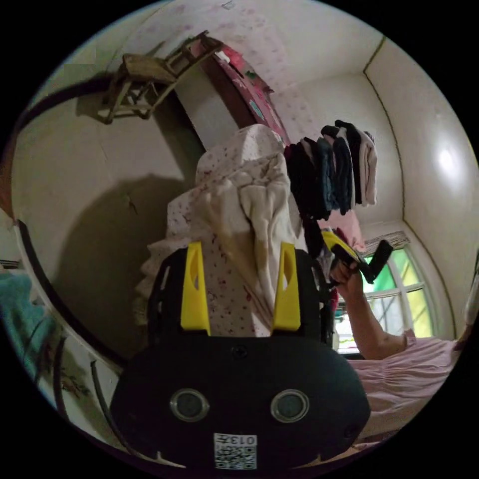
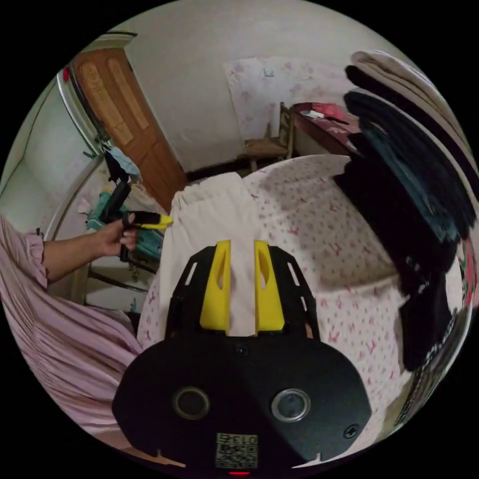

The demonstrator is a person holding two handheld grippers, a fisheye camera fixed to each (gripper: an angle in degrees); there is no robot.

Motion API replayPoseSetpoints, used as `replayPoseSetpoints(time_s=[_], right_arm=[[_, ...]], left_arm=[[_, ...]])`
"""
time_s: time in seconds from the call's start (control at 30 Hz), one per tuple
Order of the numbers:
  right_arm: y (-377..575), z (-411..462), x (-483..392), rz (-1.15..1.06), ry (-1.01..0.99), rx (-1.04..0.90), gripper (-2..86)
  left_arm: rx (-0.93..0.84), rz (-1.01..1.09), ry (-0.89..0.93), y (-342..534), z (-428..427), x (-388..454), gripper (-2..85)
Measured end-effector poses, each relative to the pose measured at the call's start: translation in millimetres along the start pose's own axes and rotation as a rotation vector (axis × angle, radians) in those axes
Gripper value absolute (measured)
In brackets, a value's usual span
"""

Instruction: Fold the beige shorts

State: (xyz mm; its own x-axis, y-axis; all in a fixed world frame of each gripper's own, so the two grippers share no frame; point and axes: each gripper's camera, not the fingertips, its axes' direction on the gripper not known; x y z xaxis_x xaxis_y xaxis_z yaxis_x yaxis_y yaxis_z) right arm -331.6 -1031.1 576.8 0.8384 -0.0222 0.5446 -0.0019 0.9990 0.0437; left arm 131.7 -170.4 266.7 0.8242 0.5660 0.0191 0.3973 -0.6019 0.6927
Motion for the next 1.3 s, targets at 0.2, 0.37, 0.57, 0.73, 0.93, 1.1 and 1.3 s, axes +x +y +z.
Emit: replayPoseSetpoints(time_s=[0.2,0.37,0.57,0.73,0.93,1.1,1.3], right_arm=[[-110.3,91.8,10.6,-0.06,-0.073,-0.169,11.0],[-139.9,144.7,20.4,-0.078,-0.056,-0.315,7.6],[-127.3,130.4,20.4,-0.131,-0.104,-0.283,2.5],[-70.3,6.2,41.3,-0.115,-0.157,0.013,2.0],[82.7,-138.9,64.3,-0.055,-0.046,0.223,2.2],[233.4,-184.5,83.5,0.133,0.067,0.219,3.1],[415.6,-159.5,106.3,0.618,0.139,0.055,6.5]], left_arm=[[-0.028,-0.049,0.267,-24.8,8.8,-43.9,18.8],[-0.059,0.001,0.258,-35.1,3.9,-48.2,10.3],[-0.014,0.154,0.226,-14.0,-31.4,0.2,7.5],[-0.065,0.497,0.202,14.6,-50.8,103.7,7.2],[-0.182,0.884,0.208,91.9,-12.4,239.1,7.2],[-0.337,1.116,0.16,183.5,69.7,312.9,7.4],[-0.622,1.422,-0.076,314.2,199.0,329.4,8.1]])
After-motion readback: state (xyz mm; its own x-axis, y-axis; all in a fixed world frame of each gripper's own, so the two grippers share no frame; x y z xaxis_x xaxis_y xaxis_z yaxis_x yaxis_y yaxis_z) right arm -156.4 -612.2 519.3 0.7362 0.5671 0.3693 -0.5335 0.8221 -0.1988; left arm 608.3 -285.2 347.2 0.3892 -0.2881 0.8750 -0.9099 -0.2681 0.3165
